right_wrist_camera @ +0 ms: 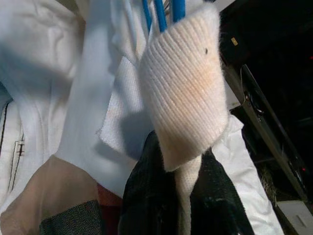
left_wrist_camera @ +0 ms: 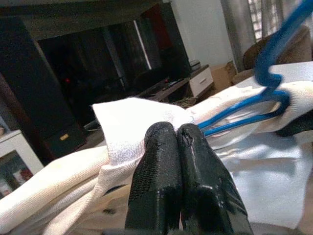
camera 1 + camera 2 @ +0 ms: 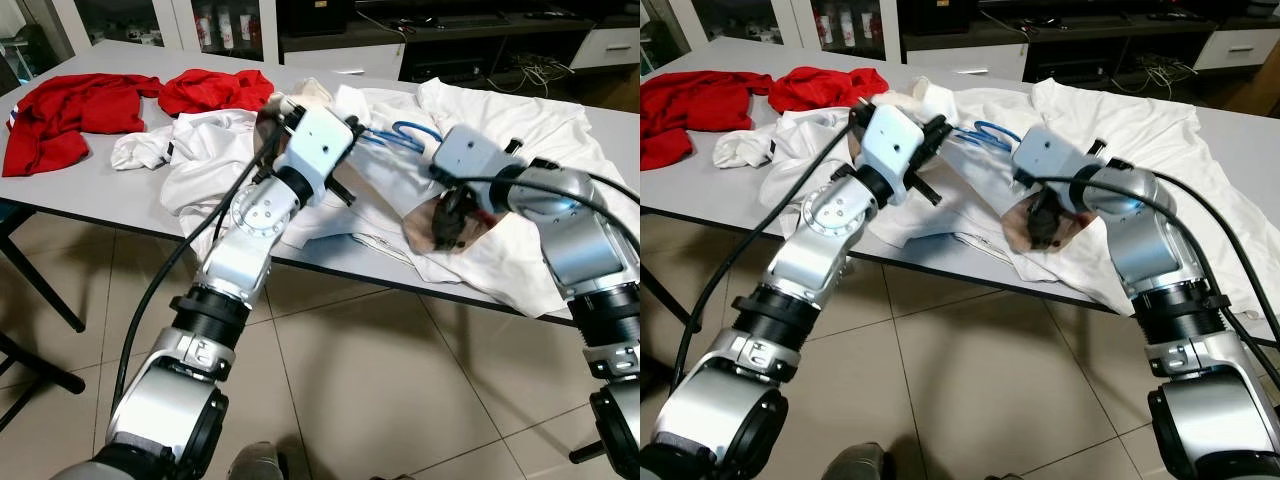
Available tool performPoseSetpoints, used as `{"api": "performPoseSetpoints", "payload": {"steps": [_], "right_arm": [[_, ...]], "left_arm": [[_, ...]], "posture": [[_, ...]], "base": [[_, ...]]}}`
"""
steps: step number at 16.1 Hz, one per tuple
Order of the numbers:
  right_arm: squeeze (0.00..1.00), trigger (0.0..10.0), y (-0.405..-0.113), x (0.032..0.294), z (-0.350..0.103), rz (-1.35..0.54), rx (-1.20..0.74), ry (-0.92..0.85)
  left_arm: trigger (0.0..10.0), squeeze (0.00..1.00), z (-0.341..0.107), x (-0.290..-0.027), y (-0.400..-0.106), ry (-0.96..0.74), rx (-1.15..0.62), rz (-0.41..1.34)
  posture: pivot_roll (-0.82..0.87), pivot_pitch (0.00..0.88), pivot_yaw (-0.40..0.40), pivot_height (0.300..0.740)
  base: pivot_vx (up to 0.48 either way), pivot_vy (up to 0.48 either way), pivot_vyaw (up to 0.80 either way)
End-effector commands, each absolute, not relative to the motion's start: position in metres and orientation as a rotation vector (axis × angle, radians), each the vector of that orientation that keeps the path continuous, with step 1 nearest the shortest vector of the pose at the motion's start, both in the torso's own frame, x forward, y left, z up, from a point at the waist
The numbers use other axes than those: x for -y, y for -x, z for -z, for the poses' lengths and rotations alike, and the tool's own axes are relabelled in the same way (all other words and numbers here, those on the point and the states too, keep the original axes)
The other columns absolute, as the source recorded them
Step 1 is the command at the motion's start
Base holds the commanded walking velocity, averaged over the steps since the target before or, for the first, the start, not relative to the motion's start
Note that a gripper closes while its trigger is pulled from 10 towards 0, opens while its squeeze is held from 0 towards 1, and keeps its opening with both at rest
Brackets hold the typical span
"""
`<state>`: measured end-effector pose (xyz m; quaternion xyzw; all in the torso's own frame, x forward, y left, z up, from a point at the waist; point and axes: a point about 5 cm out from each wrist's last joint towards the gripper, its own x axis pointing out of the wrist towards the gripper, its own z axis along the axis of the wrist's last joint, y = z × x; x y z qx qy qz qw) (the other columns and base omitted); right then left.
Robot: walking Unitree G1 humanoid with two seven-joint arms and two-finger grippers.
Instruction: Hang hanger
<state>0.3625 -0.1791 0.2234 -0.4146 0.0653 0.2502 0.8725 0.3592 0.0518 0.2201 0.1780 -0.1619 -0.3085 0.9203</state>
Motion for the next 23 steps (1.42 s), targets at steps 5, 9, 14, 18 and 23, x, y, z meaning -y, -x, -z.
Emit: {"api": "performPoseSetpoints", "payload": {"steps": [5, 9, 14, 18, 23], "right_arm": [[0.00, 0.0, -0.364, 0.144, -0.242, -0.602, -0.013, 0.806], [0.00, 0.0, -0.364, 0.139, -0.243, -0.594, 0.001, 0.777], [0.00, 0.0, -0.368, 0.145, -0.243, -0.560, -0.003, 0.771], [0.00, 0.0, -0.367, 0.154, -0.239, -0.554, -0.019, 0.772], [0.00, 0.0, -0.368, 0.163, -0.235, -0.521, -0.033, 0.751]], "left_arm": [[0.0, 0.00, -0.227, -0.013, -0.345, -0.390, 0.381, 0.784], [0.0, 0.00, -0.233, 0.001, -0.338, -0.371, 0.411, 0.833], [0.0, 0.00, -0.227, 0.006, -0.333, -0.371, 0.390, 0.848], [10.0, 0.00, -0.245, -0.033, -0.352, -0.378, 0.442, 0.644], [10.0, 1.00, -0.262, -0.063, -0.352, -0.428, 0.577, 0.534]], "posture": [[0.18, 0.000, 0.028, 0.740], [0.17, 0.000, 0.029, 0.740], [0.17, 0.000, 0.027, 0.740], [0.17, 0.000, 0.020, 0.740], [0.17, 0.000, 0.017, 0.740]], "base": [[0.000, 0.000, 0.00], [0.000, 0.000, 0.00], [0.000, 0.000, 0.00], [0.000, 0.000, 0.00], [0.000, 0.000, 0.00]]}}
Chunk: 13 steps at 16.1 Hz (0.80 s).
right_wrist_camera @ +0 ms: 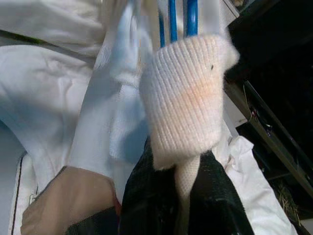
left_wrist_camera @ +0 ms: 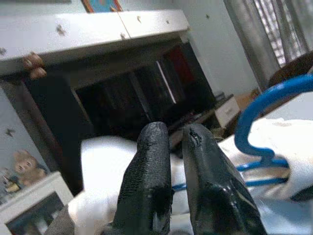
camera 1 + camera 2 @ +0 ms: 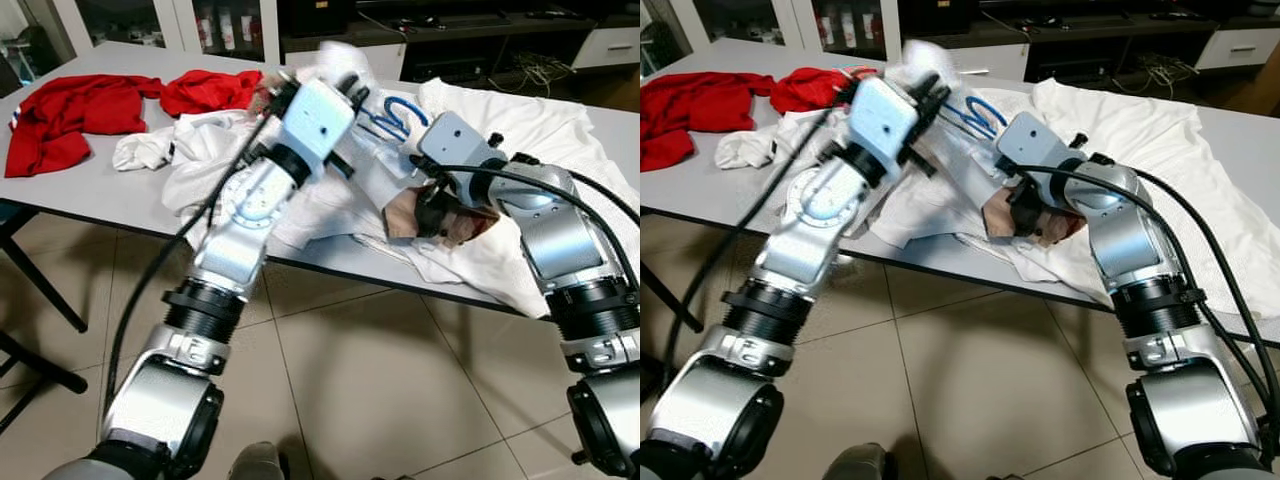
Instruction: Hang hanger
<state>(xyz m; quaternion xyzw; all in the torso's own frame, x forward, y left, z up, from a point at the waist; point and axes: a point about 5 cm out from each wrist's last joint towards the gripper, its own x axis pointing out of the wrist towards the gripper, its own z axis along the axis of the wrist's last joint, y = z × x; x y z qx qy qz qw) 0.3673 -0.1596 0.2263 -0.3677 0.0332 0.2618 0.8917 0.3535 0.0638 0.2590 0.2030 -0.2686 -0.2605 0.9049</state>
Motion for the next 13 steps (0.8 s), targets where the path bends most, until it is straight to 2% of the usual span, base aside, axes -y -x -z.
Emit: {"api": "performPoseSetpoints", "payload": {"steps": [1, 2, 5, 10, 13], "right_arm": [[0.00, 0.0, -0.368, 0.163, -0.234, -0.521, -0.034, 0.747], [0.00, 0.0, -0.367, 0.164, -0.231, -0.520, -0.040, 0.738], [0.00, 0.0, -0.368, 0.167, -0.228, -0.513, -0.051, 0.732], [0.00, 0.0, -0.369, 0.169, -0.230, -0.464, -0.015, 0.690], [0.00, 0.0, -0.365, 0.159, -0.245, -0.477, 0.118, 0.608]], "left_arm": [[10.0, 1.00, -0.261, -0.065, -0.351, -0.425, 0.577, 0.531], [10.0, 0.00, -0.257, -0.067, -0.349, -0.381, 0.575, 0.541], [10.0, 0.00, -0.260, -0.073, -0.343, -0.287, 0.614, 0.504], [10.0, 0.00, -0.283, -0.102, -0.336, -0.149, 0.755, 0.351], [10.0, 0.00, -0.253, -0.110, -0.335, -0.016, 0.622, 0.279]], "posture": [[0.17, 0.000, 0.017, 0.740], [0.17, 0.000, 0.015, 0.740], [0.17, 0.000, 0.013, 0.740], [0.18, 0.000, 0.005, 0.740], [0.17, 0.000, 0.008, 0.740]], "base": [[0.000, 0.000, 0.00], [0.000, 0.000, 0.00], [0.000, 0.000, 0.00], [0.000, 0.000, 0.00], [0.000, 0.000, 0.00]]}}
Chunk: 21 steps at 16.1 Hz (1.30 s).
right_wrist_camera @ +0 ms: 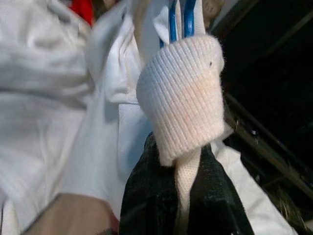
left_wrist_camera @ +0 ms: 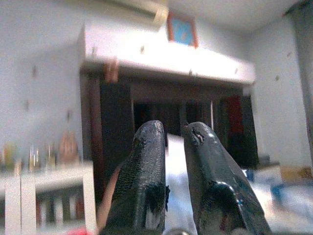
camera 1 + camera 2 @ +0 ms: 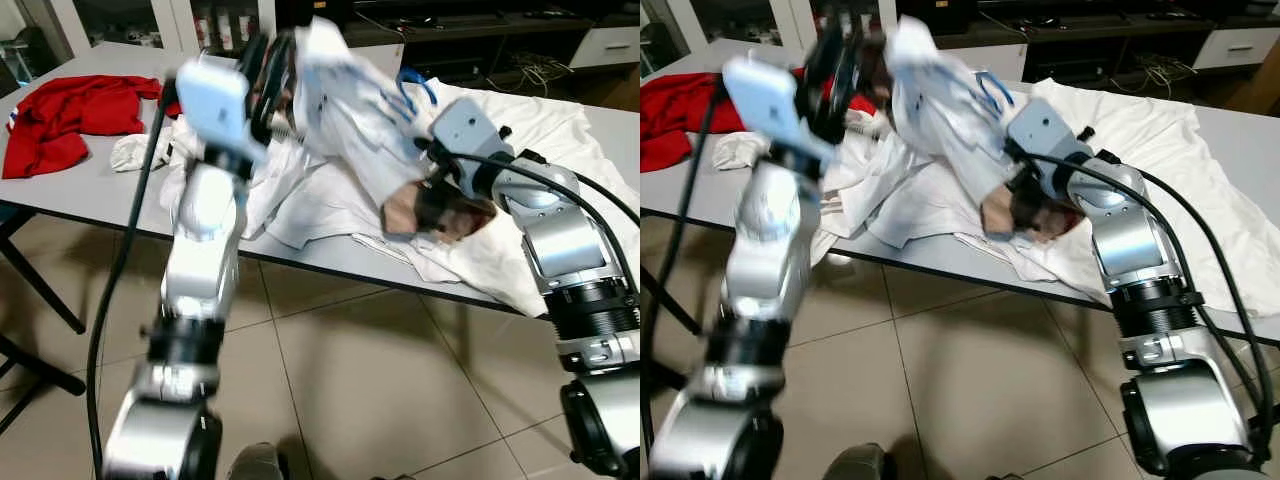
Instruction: Hang hanger
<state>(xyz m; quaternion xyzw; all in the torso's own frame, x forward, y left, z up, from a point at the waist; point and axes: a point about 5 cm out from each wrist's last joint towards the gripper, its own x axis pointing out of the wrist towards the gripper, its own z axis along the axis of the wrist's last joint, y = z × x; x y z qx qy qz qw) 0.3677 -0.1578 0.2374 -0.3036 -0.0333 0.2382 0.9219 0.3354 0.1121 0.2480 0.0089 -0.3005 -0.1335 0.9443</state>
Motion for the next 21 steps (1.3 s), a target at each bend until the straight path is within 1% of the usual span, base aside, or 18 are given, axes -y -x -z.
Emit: {"api": "performPoseSetpoints", "payload": {"steps": [1, 3, 4, 5, 6, 7, 8, 9, 10, 13, 14, 16, 17, 18, 20, 21], "right_arm": [[0.00, 0.0, -0.365, 0.160, -0.245, -0.471, 0.121, 0.597], [0.00, 0.0, -0.364, 0.160, -0.244, -0.459, 0.142, 0.512], [0.00, 0.7, -0.363, 0.159, -0.245, -0.452, 0.162, 0.438], [0.00, 10.0, -0.362, 0.160, -0.244, -0.440, 0.164, 0.399], [0.00, 10.0, -0.362, 0.161, -0.241, -0.433, 0.159, 0.365], [0.00, 10.0, -0.363, 0.162, -0.238, -0.431, 0.148, 0.369], [0.00, 5.8, -0.363, 0.162, -0.236, -0.431, 0.139, 0.371], [0.00, 2.1, -0.363, 0.161, -0.235, -0.442, 0.135, 0.376], [0.00, 0.0, -0.361, 0.158, -0.233, -0.472, 0.132, 0.386], [0.00, 0.0, -0.358, 0.154, -0.232, -0.505, 0.135, 0.392], [0.00, 0.0, -0.356, 0.153, -0.230, -0.523, 0.136, 0.399], [0.00, 0.0, -0.354, 0.153, -0.229, -0.538, 0.135, 0.408], [0.00, 0.0, -0.350, 0.154, -0.226, -0.553, 0.137, 0.420], [0.00, 0.0, -0.347, 0.154, -0.226, -0.564, 0.141, 0.424], [0.00, 0.0, -0.342, 0.149, -0.228, -0.596, 0.166, 0.430], [0.00, 0.0, -0.341, 0.146, -0.228, -0.610, 0.175, 0.433]], "left_arm": [[10.0, 0.00, -0.247, -0.111, -0.335, 0.005, 0.594, 0.266], [10.0, 0.00, -0.228, -0.117, -0.332, 0.066, 0.516, 0.211], [10.0, 0.00, -0.221, -0.119, -0.328, 0.058, 0.497, 0.196], [10.0, 0.00, -0.215, -0.119, -0.325, 0.055, 0.479, 0.193], [10.0, 0.00, -0.209, -0.118, -0.321, 0.056, 0.459, 0.196], [10.0, 0.00, -0.206, -0.116, -0.320, 0.054, 0.450, 0.196], [10.0, 0.00, -0.205, -0.114, -0.320, 0.056, 0.443, 0.197], [10.0, 0.00, -0.204, -0.113, -0.320, 0.057, 0.438, 0.199], [10.0, 0.00, -0.207, -0.111, -0.324, 0.044, 0.440, 0.207], [10.0, 0.00, -0.225, -0.122, -0.341, 0.002, 0.466, 0.199], [10.0, 0.00, -0.235, -0.130, -0.350, -0.002, 0.484, 0.174], [10.0, 0.00, -0.242, -0.137, -0.356, 0.007, 0.496, 0.153], [10.0, 1.00, -0.247, -0.140, -0.361, 0.064, 0.495, 0.166], [10.0, 1.00, -0.247, -0.139, -0.363, 0.108, 0.494, 0.206], [10.0, 1.00, -0.241, -0.118, -0.359, 0.156, 0.473, 0.408], [10.0, 1.00, -0.239, -0.113, -0.358, 0.160, 0.463, 0.436]], "posture": [[0.17, 0.000, 0.008, 0.740], [0.17, 0.005, 0.008, 0.740], [0.18, 0.008, 0.007, 0.740], [0.18, 0.009, 0.008, 0.740], [0.18, 0.011, 0.008, 0.740], [0.18, 0.012, 0.009, 0.740], [0.18, 0.012, 0.009, 0.740], [0.18, 0.011, 0.008, 0.740], [0.18, 0.011, 0.008, 0.740], [0.18, 0.013, 0.006, 0.740], [0.18, 0.013, 0.005, 0.740], [0.18, 0.013, 0.005, 0.740], [0.16, 0.016, 0.007, 0.740], [0.16, 0.017, 0.007, 0.740], [0.15, 0.019, 0.008, 0.740], [0.15, 0.019, 0.008, 0.740]], "base": [[0.000, 0.000, 0.00], [0.000, 0.000, 0.00], [0.000, 0.000, 0.00], [0.000, 0.000, 0.00], [0.000, 0.000, 0.00], [0.000, 0.000, 0.00], [0.000, 0.000, 0.00], [0.000, 0.000, 0.00], [0.000, 0.000, 0.00], [0.000, 0.000, 0.00], [0.000, 0.000, 0.00], [0.000, 0.000, 0.00], [0.000, 0.000, 0.00], [0.000, 0.000, 0.00], [0.000, 0.000, 0.00], [0.000, 0.000, 0.00]]}}
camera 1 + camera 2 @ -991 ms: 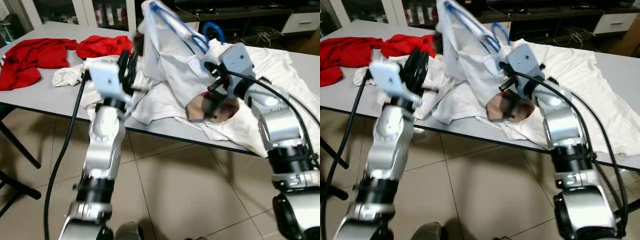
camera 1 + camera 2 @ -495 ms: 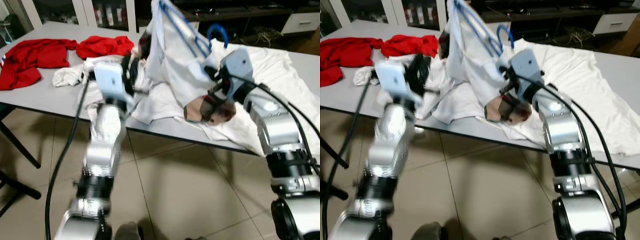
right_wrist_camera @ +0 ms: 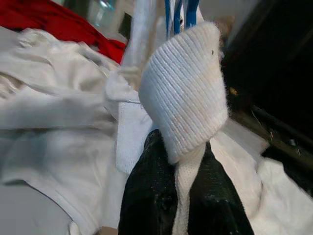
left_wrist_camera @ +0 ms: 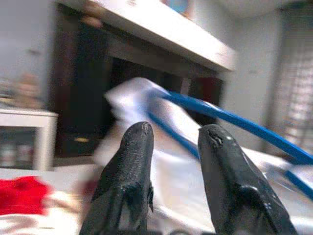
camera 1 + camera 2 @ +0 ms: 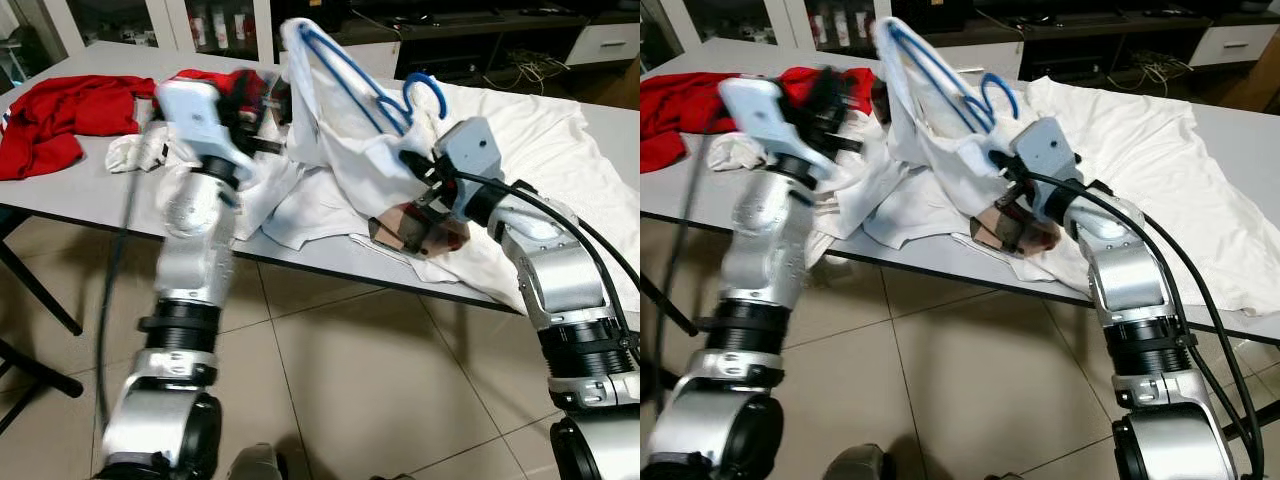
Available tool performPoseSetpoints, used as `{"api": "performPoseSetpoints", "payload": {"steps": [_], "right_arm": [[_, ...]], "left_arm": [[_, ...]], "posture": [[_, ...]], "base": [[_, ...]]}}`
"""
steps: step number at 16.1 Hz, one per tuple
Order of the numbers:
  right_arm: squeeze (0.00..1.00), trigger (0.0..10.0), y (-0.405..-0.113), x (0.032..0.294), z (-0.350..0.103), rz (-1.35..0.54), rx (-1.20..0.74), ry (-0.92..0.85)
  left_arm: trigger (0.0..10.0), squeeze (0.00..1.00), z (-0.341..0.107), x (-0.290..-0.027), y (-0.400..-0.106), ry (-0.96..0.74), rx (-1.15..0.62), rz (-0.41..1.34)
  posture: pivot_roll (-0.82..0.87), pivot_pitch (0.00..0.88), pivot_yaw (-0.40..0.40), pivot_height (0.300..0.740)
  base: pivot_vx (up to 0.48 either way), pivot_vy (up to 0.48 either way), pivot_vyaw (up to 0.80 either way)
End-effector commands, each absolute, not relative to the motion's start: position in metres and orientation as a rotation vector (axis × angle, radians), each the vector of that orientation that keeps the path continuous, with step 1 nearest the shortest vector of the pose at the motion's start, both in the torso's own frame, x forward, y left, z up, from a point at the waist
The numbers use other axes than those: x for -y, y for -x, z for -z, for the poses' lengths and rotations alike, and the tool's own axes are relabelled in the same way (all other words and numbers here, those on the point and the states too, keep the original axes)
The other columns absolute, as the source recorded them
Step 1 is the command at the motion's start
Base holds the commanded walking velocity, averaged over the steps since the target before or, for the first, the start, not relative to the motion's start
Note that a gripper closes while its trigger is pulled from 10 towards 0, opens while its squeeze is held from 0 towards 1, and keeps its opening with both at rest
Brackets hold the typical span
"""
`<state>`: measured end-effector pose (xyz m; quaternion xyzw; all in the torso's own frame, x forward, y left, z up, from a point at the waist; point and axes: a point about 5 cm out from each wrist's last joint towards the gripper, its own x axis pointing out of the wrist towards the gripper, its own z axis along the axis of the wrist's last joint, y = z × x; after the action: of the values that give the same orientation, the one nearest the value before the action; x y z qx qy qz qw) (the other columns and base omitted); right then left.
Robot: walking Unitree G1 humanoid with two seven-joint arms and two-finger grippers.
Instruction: Hang hanger
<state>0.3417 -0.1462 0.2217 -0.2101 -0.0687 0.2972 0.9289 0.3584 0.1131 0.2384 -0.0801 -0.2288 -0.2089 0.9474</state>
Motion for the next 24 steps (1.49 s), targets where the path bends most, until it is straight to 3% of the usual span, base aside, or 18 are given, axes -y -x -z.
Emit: {"api": "performPoseSetpoints", "payload": {"steps": [1, 11, 12, 13, 24], "right_arm": [[0.00, 0.0, -0.336, 0.141, -0.229, -0.643, 0.193, 0.442], [0.00, 0.0, -0.324, 0.132, -0.228, -0.752, 0.222, 0.460], [0.00, 0.0, -0.323, 0.131, -0.228, -0.763, 0.223, 0.460], [0.00, 0.0, -0.322, 0.130, -0.227, -0.768, 0.224, 0.462], [0.00, 0.0, -0.304, 0.119, -0.227, -0.897, 0.248, 0.473]], "left_arm": [[10.0, 1.00, -0.233, -0.106, -0.357, 0.160, 0.440, 0.474], [10.0, 0.97, -0.234, -0.135, -0.371, 0.164, 0.428, 0.267], [10.0, 0.13, -0.235, -0.136, -0.372, 0.163, 0.431, 0.265], [10.0, 0.00, -0.236, -0.136, -0.372, 0.164, 0.431, 0.267], [10.0, 0.00, -0.229, -0.134, -0.386, 0.204, 0.361, 0.322]], "posture": [[0.15, 0.019, 0.008, 0.740], [0.16, 0.006, 0.005, 0.740], [0.16, 0.004, 0.005, 0.740], [0.16, 0.004, 0.005, 0.740], [0.15, 0.000, 0.013, 0.740]], "base": [[0.000, 0.000, 0.00], [0.000, 0.000, 0.00], [0.000, 0.000, 0.00], [0.000, 0.000, 0.00], [0.000, 0.000, 0.00]]}}
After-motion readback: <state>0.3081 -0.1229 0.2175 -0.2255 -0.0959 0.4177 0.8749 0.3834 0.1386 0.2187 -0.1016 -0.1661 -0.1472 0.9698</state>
